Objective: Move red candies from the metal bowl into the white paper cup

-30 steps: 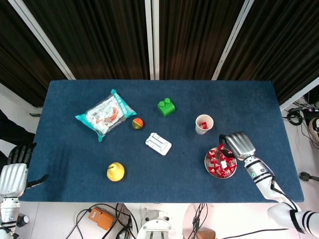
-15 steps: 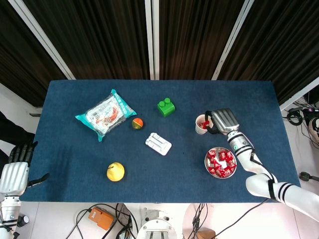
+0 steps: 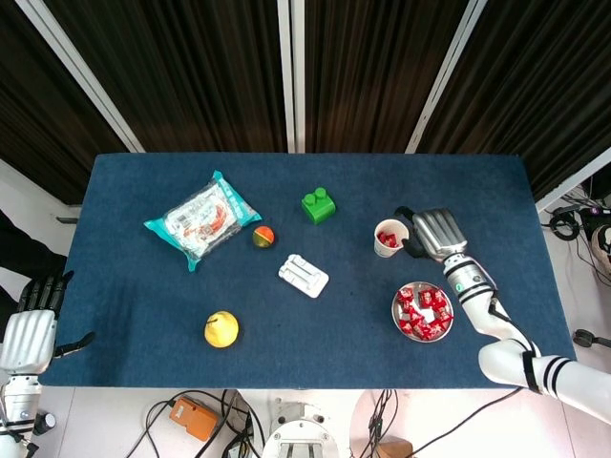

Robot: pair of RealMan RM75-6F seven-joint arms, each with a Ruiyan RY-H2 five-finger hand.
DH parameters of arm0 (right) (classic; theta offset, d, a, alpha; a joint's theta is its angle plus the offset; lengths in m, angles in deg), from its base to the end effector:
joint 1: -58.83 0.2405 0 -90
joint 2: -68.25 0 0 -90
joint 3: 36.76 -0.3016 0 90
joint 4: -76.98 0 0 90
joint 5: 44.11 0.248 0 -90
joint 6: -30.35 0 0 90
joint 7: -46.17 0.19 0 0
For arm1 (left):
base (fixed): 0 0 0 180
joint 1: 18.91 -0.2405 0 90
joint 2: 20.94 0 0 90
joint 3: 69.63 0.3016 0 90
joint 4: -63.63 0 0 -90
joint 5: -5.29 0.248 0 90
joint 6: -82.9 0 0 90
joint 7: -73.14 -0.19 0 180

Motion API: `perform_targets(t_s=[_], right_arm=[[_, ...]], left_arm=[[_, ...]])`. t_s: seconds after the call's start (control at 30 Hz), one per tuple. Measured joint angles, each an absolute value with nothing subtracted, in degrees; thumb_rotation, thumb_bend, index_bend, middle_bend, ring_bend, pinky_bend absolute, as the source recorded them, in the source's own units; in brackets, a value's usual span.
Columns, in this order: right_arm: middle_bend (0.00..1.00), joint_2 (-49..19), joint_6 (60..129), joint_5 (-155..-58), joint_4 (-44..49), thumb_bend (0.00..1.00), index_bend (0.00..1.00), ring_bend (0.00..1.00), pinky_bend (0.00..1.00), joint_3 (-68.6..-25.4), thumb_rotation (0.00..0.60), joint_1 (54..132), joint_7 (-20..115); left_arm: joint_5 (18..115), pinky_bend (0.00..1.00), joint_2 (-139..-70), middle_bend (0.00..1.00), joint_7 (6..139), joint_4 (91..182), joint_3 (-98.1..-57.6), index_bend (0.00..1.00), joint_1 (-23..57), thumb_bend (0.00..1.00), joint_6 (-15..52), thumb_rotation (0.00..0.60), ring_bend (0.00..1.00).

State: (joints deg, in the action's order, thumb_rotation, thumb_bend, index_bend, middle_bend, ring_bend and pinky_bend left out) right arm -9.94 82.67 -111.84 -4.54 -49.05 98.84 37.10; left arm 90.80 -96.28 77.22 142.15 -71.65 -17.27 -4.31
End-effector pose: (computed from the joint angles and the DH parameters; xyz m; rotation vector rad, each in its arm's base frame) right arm -0.2223 -0.4619 0.0173 1.7619 -0.9208 0.9102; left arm -0.4109 0.2097 0.0990 -1.3136 -0.9422 -0.8914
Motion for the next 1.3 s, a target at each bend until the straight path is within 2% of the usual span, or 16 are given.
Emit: perform_targets(t_s=[0.23,0.37,0.47,0.8,1.1,1.3], right_arm=[[0.90,-6.26,86.56,-119.17,-10.23,0.48,0.42,1.00,1.00,-42.86,0.600,94.47,37.35],[0.90,-5.94,86.30,-121.77,-11.18,0.47,0.43,1.00,1.00,-38.59,0.600,92.59,37.05],[0.90,-6.84,85.02,-122.43,-10.50,0.46,0.42,1.00,1.00,-37.00,0.600,91.95,37.00],[0.90,-9.99,82.80,-121.98,-7.58,0.45,0.42,1.00,1.00,-36.49,0.600,92.02,35.54],[0.90,-10.30,84.31,-122.20,-7.35,0.45,0.50,1.00,1.00,-36.49,0.600,90.94,35.08],[0.90,-10.65,84.42,-121.94,-6.81,0.45,0.52,1.00,1.00,-36.35,0.600,90.34,35.19]], left_arm=[[90.81,0.00,-96.31,0.00,77.30,142.10,-71.50,0.00,-17.41,0.00,-4.38,0.600,0.00],[90.95,0.00,-96.37,0.00,77.32,142.19,-71.47,0.00,-17.44,0.00,-4.58,0.600,0.00],[90.98,0.00,-96.39,0.00,77.27,142.20,-71.44,0.00,-17.41,0.00,-4.53,0.600,0.00],[90.76,0.00,-96.37,0.00,77.30,142.12,-71.32,0.00,-17.71,0.00,-4.68,0.600,0.00],[90.51,0.00,-96.70,0.00,77.85,141.35,-71.28,0.00,-17.86,0.00,-4.51,0.600,0.00],[90.66,0.00,-97.00,0.00,78.16,140.95,-71.28,0.00,-17.72,0.00,-4.37,0.600,0.00]])
